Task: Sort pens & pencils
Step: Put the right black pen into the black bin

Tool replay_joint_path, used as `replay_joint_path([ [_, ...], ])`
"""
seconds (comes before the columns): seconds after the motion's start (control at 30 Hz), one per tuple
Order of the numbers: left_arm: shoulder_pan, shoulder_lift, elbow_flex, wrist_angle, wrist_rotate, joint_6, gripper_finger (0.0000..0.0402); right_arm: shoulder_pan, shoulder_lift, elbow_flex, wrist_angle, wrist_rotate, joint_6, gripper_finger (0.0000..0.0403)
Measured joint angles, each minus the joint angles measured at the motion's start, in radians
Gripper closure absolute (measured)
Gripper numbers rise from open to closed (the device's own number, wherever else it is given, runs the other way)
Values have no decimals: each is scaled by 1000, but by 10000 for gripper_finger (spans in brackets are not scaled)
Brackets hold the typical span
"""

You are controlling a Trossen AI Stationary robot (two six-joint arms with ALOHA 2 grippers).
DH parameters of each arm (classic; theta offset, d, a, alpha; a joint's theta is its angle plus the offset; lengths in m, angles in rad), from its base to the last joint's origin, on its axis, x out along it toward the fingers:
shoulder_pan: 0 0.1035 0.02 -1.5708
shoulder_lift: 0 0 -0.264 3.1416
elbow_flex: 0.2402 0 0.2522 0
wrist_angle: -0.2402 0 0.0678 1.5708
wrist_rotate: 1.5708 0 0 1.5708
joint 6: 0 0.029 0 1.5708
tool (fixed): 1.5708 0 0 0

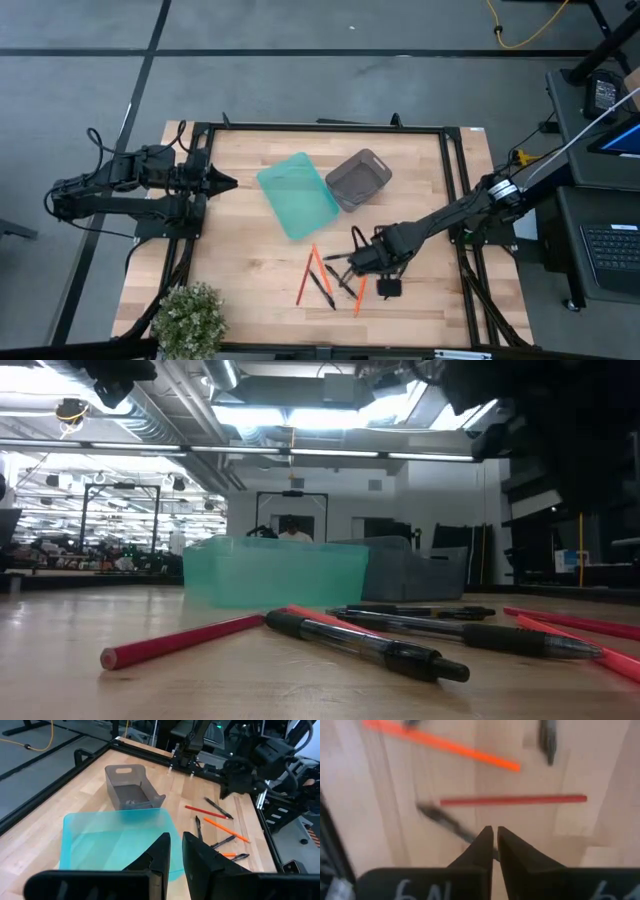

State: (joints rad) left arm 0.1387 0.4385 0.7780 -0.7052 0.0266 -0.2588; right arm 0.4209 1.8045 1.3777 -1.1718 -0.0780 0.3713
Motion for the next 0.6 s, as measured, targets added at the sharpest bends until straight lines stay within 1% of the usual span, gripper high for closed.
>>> replay_joint_path([
  [0.1,0,0,0,0,35,-1,358,6,1,0,-138,10,-61,374],
  [0.2,0,0,0,1,59,0,358,21,1,0,-199,37,-115,374],
  [0.3,0,0,0,3,59,21,358,40,1,0,-187,81,-223,374],
  [0.4,0,0,0,11,61,28,358,50,1,0,-144,123,-295,374],
  [0.6,0,0,0,10,67,49,358,64,1,0,-135,130,-393,375],
])
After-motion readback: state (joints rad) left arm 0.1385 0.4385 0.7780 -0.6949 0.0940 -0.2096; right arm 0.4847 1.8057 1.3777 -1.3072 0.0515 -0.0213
